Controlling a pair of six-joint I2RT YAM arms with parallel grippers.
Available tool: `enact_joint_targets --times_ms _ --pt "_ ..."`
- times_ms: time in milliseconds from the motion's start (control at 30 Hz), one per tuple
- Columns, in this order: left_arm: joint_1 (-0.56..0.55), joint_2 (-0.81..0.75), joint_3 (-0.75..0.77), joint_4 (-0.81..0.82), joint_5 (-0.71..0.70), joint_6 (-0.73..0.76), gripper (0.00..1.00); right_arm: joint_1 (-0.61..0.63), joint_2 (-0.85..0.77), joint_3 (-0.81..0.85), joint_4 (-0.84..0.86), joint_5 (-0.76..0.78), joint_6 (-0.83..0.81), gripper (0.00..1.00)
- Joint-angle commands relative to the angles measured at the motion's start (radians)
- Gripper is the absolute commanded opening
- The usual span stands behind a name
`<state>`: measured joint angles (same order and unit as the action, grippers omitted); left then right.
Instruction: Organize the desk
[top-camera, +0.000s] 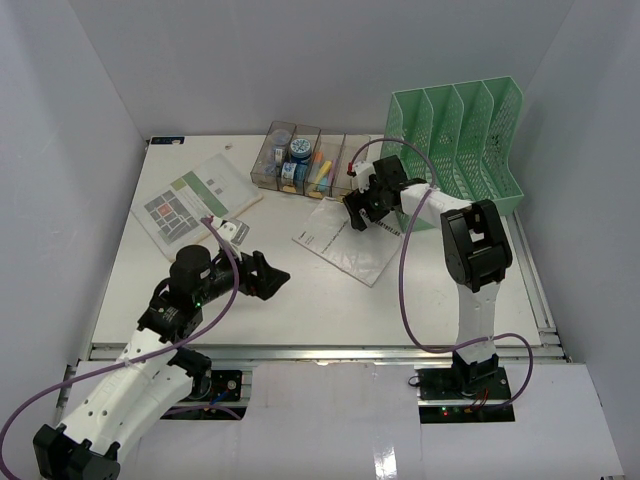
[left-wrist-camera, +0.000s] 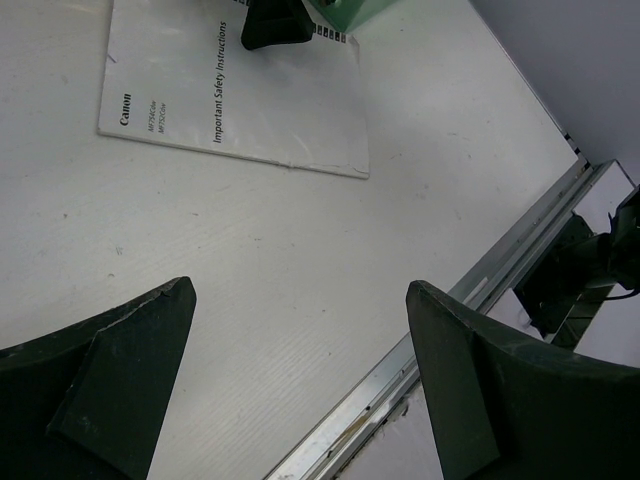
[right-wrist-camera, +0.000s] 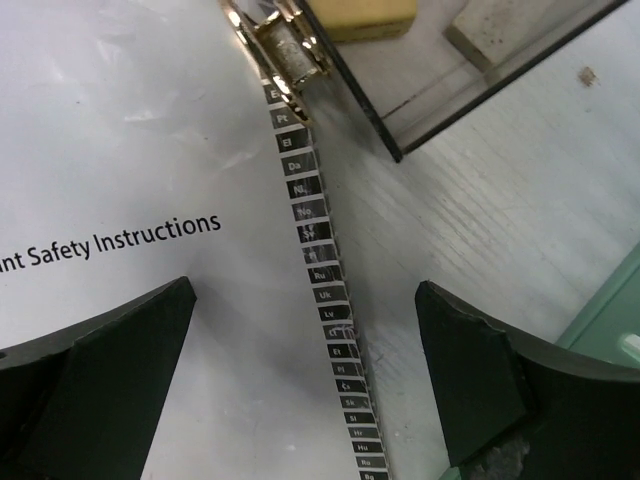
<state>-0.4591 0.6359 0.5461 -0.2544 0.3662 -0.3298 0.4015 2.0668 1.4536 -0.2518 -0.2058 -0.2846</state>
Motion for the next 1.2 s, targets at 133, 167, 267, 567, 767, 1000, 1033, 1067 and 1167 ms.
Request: enact_joint_targets --times_ms 133,167,267,567,767,1000,1033,1067,1167 --pt "0.005 -0.011 -0.169 0.199 0.013 -0.361 0.98 -0.001 0.003 -0.067 -0.014 -0.109 0.028 0.79" --pt "0.005 -0.009 -0.202 0.25 0.02 -0.434 0.98 -0.001 -0.004 -0.08 -0.014 -0.114 0.028 0.75" --pt "0.005 -0.014 -0.333 0.384 0.025 -0.631 0.98 -0.001 -0.031 -0.125 -0.01 -0.132 0.032 0.65" --pt "0.005 0.004 -0.401 0.452 -0.068 -0.787 0.98 0.007 -0.189 -0.304 0.033 -0.208 0.069 0.43" --pt "0.004 0.074 -0.379 0.453 -0.1 -0.796 0.98 0.016 -0.241 -0.379 0.032 -0.253 0.078 0.31" --pt "0.003 0.198 -0.349 0.437 -0.085 -0.74 0.98 0.017 -0.274 -0.427 0.035 -0.304 0.079 0.19" --pt "0.002 0.218 -0.346 0.436 -0.084 -0.732 0.98 0.016 -0.281 -0.429 0.035 -0.315 0.079 0.16" --pt "0.001 0.243 -0.343 0.435 -0.087 -0.725 0.98 0.016 -0.287 -0.431 0.035 -0.326 0.08 0.15" --pt "0.0 0.288 -0.321 0.424 -0.095 -0.696 0.98 0.02 -0.309 -0.437 0.026 -0.363 0.08 0.11"
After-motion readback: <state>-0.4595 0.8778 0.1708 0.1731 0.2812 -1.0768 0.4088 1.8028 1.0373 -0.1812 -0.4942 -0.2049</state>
